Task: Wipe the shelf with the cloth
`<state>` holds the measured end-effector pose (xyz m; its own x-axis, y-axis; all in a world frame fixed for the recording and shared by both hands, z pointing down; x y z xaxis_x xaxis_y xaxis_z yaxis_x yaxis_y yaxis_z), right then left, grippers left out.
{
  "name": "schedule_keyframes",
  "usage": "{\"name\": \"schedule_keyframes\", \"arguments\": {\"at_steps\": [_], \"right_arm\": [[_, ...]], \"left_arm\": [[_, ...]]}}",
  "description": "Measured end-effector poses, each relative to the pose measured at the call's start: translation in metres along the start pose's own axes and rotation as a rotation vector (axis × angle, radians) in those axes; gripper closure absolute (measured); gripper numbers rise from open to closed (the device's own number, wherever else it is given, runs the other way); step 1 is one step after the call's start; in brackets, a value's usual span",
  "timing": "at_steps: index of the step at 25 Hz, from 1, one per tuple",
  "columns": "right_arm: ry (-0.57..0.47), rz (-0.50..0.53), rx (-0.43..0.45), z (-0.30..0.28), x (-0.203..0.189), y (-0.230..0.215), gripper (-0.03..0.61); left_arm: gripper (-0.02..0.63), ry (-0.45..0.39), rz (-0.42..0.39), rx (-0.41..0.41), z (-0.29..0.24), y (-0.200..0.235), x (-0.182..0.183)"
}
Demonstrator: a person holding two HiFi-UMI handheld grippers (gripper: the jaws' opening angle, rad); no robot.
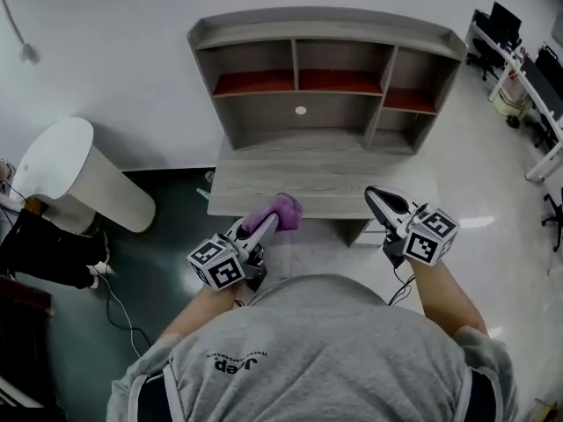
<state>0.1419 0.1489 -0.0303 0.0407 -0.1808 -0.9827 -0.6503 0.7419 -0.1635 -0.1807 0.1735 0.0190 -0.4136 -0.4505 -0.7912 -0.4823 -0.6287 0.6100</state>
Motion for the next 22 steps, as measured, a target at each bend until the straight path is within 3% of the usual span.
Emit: {"name": "schedule_keyframes", "arguments": {"at_steps": [5,10,15,19,22], "right_arm": [[0.009,-0.001,-0.06,-0.076,0.011,-0.035,0.565],[0.056,-0.015,-0.054,-0.107,0.004,-0.083,0.565],[0.066,-0.016,0.037,-0.114,-0.015,-0.148,0.564],[0.102,-0.038,0.147,-0.121,-0.04,-0.187,0.565],[0.148,-0.056,0.205,-0.139,-0.062,-0.204,0.565]], "left_arm": [[0.546,0.07,-0.025,-0.029,-0.039,0.076,0.053],[0.546,0.087,-0.023,0.048,-0.086,0.133,0.057],[0.546,0.105,-0.099,0.251,-0.129,0.173,0.039],[0.546,0.12,-0.181,0.513,-0.142,0.203,0.027],[0.546,0.196,-0.288,0.688,-0.15,0.242,0.023]]}}
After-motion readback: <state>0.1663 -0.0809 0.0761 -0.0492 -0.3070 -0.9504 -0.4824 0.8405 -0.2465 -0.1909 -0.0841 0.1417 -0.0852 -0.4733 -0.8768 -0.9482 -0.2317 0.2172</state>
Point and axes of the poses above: the fingertips, and each gripper's own axes: z backward along the fingers, y to its left, x out of its top, the point moved 8 cm from there along z, backward along the fingers, and after that the axes turned 8 degrees about z, right-handed, at the moved point
